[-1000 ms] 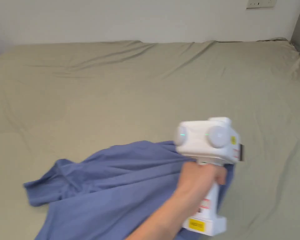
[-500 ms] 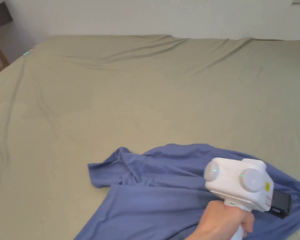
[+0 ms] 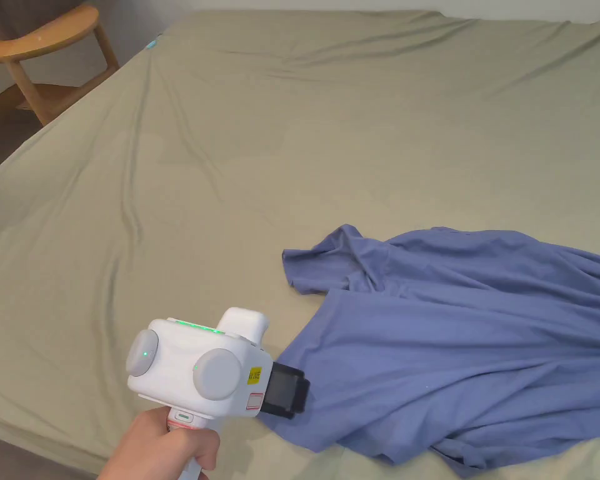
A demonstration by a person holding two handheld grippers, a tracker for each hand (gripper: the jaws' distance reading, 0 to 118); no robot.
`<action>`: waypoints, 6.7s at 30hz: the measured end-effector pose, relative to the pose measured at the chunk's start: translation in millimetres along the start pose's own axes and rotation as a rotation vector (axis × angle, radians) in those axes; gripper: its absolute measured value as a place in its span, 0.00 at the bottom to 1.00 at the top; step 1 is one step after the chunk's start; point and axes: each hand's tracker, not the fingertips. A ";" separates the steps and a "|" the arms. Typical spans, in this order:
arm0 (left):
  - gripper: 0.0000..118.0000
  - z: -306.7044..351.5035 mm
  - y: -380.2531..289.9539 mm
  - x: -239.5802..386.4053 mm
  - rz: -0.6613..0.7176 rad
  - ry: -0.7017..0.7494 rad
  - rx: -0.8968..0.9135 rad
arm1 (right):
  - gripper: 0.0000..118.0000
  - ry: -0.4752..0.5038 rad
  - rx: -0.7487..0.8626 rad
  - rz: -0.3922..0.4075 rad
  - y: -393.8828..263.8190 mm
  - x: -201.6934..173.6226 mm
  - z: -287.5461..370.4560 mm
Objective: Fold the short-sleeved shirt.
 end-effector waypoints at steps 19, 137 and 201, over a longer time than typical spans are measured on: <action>0.00 0.7 -31.2 8.7 0.078 -0.146 0.050 | 0.00 -0.027 -0.034 0.169 34.4 -38.7 -12.3; 0.00 332.4 491.2 -9.6 0.184 0.221 0.879 | 0.01 -0.491 0.820 0.415 593.1 -144.1 242.2; 0.93 80.4 -89.9 -79.1 0.170 -0.002 0.208 | 0.91 -0.293 0.198 -0.018 3.6 150.6 97.0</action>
